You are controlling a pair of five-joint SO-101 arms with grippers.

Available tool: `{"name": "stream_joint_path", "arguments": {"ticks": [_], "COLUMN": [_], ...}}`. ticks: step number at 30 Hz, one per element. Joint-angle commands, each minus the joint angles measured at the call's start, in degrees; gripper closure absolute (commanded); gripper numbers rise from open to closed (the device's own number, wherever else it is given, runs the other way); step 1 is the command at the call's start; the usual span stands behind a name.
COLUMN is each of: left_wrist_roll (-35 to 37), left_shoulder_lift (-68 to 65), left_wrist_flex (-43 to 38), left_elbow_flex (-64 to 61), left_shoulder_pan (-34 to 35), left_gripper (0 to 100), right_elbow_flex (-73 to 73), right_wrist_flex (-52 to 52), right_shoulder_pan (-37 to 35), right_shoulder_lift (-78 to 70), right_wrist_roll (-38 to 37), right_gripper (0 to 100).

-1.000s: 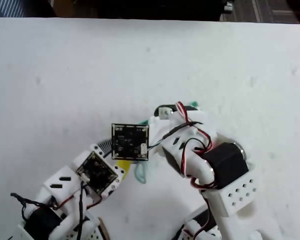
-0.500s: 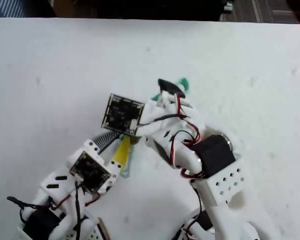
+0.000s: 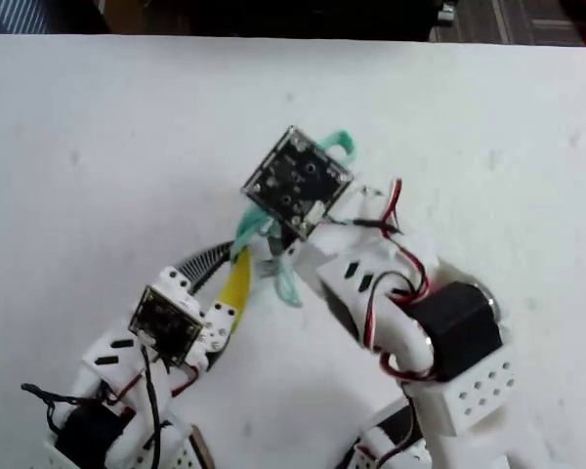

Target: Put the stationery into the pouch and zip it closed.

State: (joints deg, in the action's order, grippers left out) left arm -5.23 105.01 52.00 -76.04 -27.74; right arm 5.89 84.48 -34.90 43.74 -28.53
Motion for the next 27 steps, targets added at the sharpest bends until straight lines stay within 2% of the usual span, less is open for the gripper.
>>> {"name": "stream_joint_path", "arguments": {"ticks": [1,3,11,15,27], "left_wrist_roll": [0.5,0.6,0.6,0.5,0.3], "left_shoulder_lift": [-0.2,-0.2,-0.2,-0.2,-0.2], "left_wrist_flex": [-0.8,-0.8,0.3,0.4,0.4], "left_elbow_flex": [-0.3,-0.3,-0.2,-0.2,-0.3], "left_shoulder_pan": [0.1,0.1,0.1,0.1,0.1], "left_gripper": [98,98,98,98,98], "right_elbow_flex": [4.8,11.0,34.6,36.5,36.6], "right_wrist_flex": [1.8,-0.7,-19.4,-22.3,-31.4], "right_shoulder_pan": [-0.3,-0.5,-2.9,-6.2,-6.0], "right_shoulder_lift": [5.5,9.0,21.5,20.2,15.3], "right_wrist_roll": [1.8,4.2,4.8,5.0,9.5], "right_gripper": [88.5,84.3,84.0,84.0,84.0]}}
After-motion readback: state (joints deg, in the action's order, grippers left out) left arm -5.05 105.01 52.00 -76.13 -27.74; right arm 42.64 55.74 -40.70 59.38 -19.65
